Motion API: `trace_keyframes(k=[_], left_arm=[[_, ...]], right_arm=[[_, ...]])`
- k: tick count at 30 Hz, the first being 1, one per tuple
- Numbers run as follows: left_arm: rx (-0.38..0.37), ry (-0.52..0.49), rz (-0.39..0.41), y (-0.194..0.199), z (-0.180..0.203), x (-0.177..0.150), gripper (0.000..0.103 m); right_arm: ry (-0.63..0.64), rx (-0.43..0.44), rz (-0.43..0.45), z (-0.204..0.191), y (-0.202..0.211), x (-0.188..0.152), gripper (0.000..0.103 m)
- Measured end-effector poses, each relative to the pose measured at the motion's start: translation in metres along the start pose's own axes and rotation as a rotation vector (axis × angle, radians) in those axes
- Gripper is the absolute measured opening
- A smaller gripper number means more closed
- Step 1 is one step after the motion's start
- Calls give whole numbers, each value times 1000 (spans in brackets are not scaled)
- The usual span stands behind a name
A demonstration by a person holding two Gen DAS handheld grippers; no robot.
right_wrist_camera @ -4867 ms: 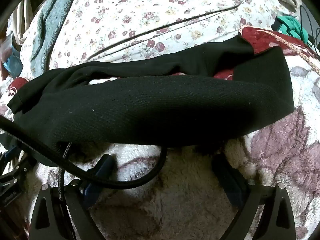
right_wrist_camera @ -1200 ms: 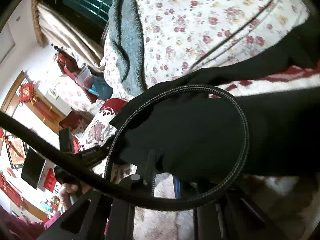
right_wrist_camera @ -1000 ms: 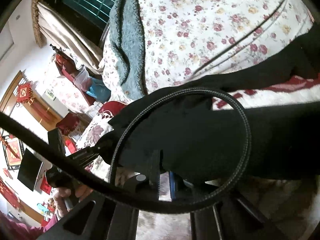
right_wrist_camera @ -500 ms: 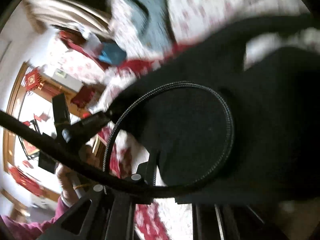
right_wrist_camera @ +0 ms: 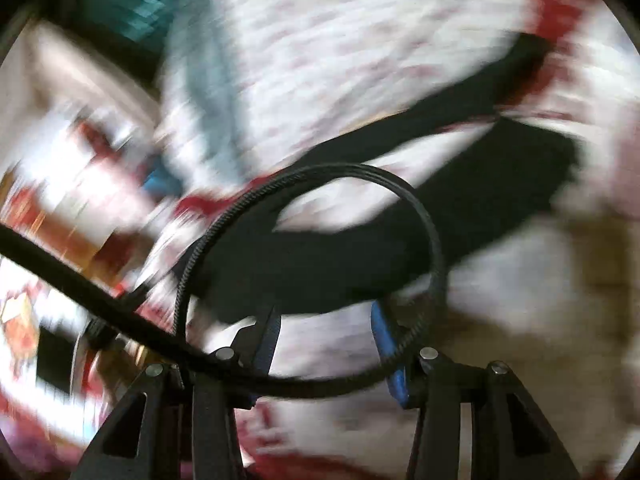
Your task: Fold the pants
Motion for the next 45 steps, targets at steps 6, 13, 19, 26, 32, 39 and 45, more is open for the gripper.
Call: trace_keyframes(k=[6, 13, 19, 26, 32, 39, 45], left_arm=[[-290, -225, -122, 8, 90, -38, 50], [-538, -573, -294, -8, 195, -94, 50], [-586, -743, -400, -40, 248, -109, 50], [-572, -962, -480, -62, 271, -124, 50], [-511, -1106, -483, -78, 277, -132, 50], [-541, -1168, -538, -86, 280, -146, 50], [-595, -1193, -608, -79, 280, -142, 50]], right_arm=[[-127, -108, 56, 60, 16, 12, 45], [-198, -109, 91, 92, 8, 24, 51], [-195, -82, 112, 99, -3, 34, 53], [-213, -27, 124, 104, -6, 36, 56], [-224, -11, 138, 105, -8, 37, 56], [-203, -17, 151, 103, -10, 38, 56], [-200, -18, 153, 104, -10, 37, 56]])
Point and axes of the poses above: each gripper's, at about its wrist camera, not at the fingertips, and y roughly against the way its jaws point, z to its right, x to its top, the point moved 3 cm from there along -y, roughly the way its jaws point, and after that the axes turned 14 degrees about y, right-handed, at the moved point
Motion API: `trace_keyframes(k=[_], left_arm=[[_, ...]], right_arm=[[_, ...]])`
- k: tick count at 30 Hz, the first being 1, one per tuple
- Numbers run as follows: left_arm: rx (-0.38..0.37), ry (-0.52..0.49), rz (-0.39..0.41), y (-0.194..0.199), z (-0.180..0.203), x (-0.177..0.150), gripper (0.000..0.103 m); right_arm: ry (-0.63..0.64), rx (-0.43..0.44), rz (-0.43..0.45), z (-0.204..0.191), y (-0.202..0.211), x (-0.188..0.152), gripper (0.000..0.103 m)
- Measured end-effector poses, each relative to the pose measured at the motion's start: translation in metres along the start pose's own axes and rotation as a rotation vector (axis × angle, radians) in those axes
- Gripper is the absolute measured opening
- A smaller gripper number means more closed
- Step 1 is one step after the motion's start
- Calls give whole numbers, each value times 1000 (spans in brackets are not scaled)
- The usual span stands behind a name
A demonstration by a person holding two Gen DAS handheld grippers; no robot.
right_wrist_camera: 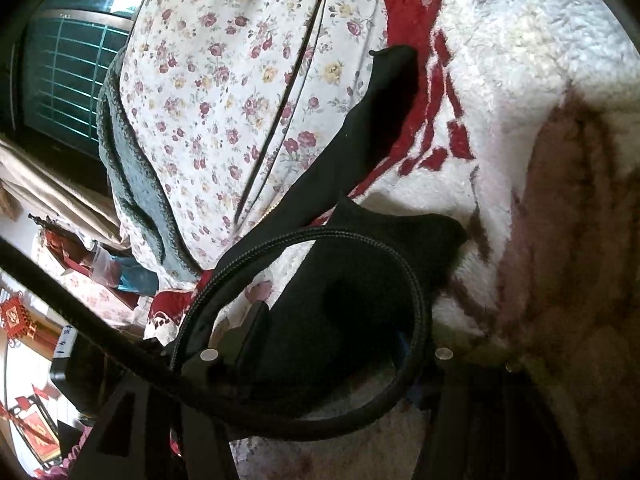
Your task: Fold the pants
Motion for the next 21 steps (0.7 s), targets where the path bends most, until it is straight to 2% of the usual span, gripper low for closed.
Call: trace_keyframes(k=[3, 6, 7, 8, 9, 10, 13, 16, 21], left_arm=[[-32, -20, -46, -7, 1, -1, 50], [-52, 6, -51, -6, -1, 2, 50], [-54, 12, -39, -4, 0, 3, 47], [-61, 20, -31, -3, 0, 2, 32], [-73, 28, -29, -3, 1, 1, 26], [-81, 31, -25, -3, 3, 0, 24], [-84, 36, 20, 0, 7, -6, 17], [-76, 70, 79, 14, 9, -11, 9], [-128, 78, 206, 59, 30, -28, 8]], right_arm=[[1, 3, 1, 0, 0, 0, 56], [14, 17, -3, -1, 0, 0, 55], [22, 14, -5, -2, -1, 0, 45], [28, 9, -3, -2, -1, 0, 35], [42, 4, 0, -4, -2, -1, 18], [61, -5, -1, -7, -4, -1, 12], [125, -5, 23, -19, -1, 0, 7], [109, 32, 66, -26, 12, -1, 6], [118, 47, 131, -48, 53, -8, 6]])
Point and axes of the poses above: each gripper's, at about its wrist camera, not at the fingertips, and y roughly against the way its jaws point, z to its right, x to its top, the point moved 3 cm from there along -y, roughly the way its jaws point, and after that the axes turned 14 degrees about y, right-handed, at the moved point
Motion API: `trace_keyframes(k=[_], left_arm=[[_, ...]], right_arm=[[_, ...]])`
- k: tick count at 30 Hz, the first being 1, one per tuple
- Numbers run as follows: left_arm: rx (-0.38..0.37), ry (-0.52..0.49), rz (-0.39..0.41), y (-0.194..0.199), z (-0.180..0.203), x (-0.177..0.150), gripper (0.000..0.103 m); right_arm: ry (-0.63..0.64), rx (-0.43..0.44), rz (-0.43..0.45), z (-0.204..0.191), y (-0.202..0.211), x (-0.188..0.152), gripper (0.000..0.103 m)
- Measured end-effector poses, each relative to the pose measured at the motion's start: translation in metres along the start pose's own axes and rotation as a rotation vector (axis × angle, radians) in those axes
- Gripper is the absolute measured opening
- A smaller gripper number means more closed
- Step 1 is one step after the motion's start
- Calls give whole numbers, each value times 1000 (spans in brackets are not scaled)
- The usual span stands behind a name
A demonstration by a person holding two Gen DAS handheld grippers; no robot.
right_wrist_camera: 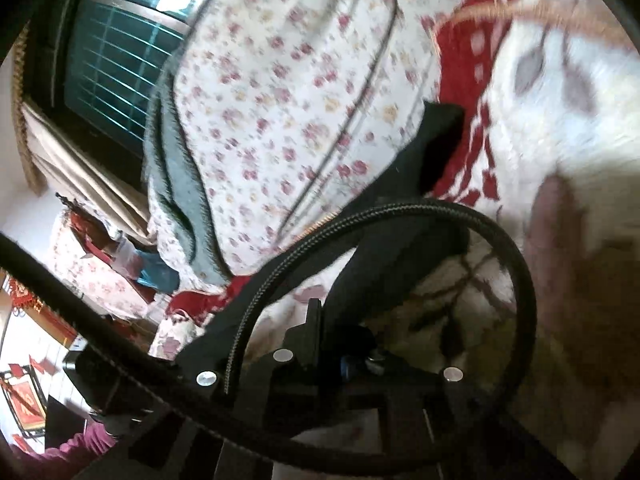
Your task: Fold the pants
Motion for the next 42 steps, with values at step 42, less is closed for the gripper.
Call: trace_keyframes(k=[42], left_arm=[[27, -180, -193, -67, 1, 18, 30]], right_arm=[[-112, -85, -51, 18, -10, 13, 6]])
Point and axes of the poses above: each gripper's, at about its wrist camera, not at the fingertips, and y roughly against the way its jaws point, z to its right, x to its top, the point moved 3 cm from there along -y, roughly the way its jaws point, and after that the axes turned 14 degrees about y, right-handed, at the moved point
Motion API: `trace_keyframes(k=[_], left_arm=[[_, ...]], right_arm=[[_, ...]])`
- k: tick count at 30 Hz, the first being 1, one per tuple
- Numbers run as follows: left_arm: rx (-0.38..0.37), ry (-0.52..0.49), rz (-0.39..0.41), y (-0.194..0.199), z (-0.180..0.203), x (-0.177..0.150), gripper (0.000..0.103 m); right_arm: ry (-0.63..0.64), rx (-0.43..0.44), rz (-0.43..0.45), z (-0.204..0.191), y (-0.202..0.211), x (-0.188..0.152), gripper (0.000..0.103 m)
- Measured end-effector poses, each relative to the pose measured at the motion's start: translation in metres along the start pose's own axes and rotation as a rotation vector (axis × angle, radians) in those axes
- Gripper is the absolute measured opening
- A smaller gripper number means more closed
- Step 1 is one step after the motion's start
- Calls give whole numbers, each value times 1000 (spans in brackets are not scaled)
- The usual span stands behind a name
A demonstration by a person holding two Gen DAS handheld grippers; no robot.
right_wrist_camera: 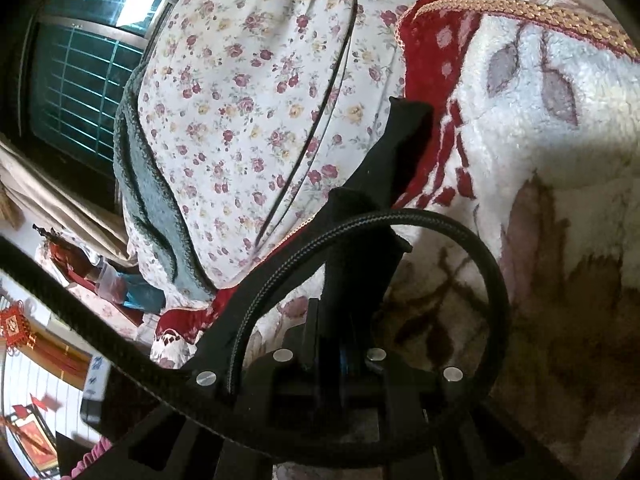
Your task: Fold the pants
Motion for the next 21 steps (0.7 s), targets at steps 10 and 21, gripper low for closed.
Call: trace_keyframes(k=[10, 21], left_arm=[[-10, 0, -27, -4, -1, 4, 30], [-151, -53, -143, -32, 12, 30, 40]], right_arm=[[-5, 5, 1, 0, 2, -2, 6], [-14, 19, 4, 1, 5, -7, 6]])
Point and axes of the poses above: each gripper's, at about its wrist camera, not at the fingertips, and y roughly against the way its jaws point, z to its right, x to its top, the point moved 3 cm from there along -y, roughly the way its jaws point, and after that the axes turned 14 degrees about y, right-handed, at the moved point
